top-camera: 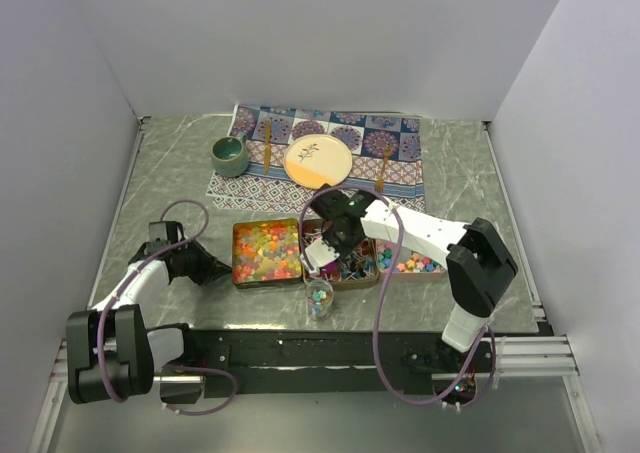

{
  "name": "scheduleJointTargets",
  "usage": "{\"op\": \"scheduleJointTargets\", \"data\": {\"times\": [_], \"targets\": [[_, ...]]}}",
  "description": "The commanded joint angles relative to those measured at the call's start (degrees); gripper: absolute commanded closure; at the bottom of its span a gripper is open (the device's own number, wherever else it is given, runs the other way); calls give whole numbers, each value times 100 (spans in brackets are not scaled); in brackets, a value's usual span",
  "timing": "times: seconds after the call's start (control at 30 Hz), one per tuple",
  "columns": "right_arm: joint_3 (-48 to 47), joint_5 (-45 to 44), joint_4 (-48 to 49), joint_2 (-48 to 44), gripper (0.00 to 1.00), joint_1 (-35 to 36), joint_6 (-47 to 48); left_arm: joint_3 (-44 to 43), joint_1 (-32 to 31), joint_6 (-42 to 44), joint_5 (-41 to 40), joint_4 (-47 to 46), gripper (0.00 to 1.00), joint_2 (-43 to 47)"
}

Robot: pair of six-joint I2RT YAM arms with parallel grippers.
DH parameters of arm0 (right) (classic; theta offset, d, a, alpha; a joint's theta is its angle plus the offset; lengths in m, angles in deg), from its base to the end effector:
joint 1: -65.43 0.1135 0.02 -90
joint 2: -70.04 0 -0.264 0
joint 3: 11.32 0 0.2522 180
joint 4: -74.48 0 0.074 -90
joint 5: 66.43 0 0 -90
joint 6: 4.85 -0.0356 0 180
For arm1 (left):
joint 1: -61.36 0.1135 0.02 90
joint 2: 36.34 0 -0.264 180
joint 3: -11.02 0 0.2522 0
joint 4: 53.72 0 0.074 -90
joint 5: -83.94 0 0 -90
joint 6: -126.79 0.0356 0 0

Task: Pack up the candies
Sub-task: Scoop the fake candies from the storage box.

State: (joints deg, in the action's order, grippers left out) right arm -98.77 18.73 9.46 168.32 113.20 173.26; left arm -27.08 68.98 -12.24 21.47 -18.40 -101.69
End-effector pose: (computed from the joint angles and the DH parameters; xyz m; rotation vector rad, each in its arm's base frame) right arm 0.2257 0.2442 0.2212 -2.7089 1.1144 -0.2416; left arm 0.1833 0.0079 0.1443 -1.1541 2.4859 -0.8630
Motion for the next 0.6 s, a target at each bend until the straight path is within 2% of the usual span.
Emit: {"op": "scheduleJointTargets", "data": {"times": [0.0,0.13,0.3,0.37,0.57], "targets": [[144,423,64,-301,100,66,1171,26,99,-54,253,-205,99,136],[75,466,108,-109,100,101,1033,-18,205,-45,271,-196,99,136],[-837,1212,-444,507,100,-21,392,-53,275,8,235,-170,99,136],[-927,1423,-621,701,100,-92,303,-97,328,34,235,-170,99,110],[-322,2013,-411,526,100,-285,592,-220,521,78,235,-310,99,-22]]}}
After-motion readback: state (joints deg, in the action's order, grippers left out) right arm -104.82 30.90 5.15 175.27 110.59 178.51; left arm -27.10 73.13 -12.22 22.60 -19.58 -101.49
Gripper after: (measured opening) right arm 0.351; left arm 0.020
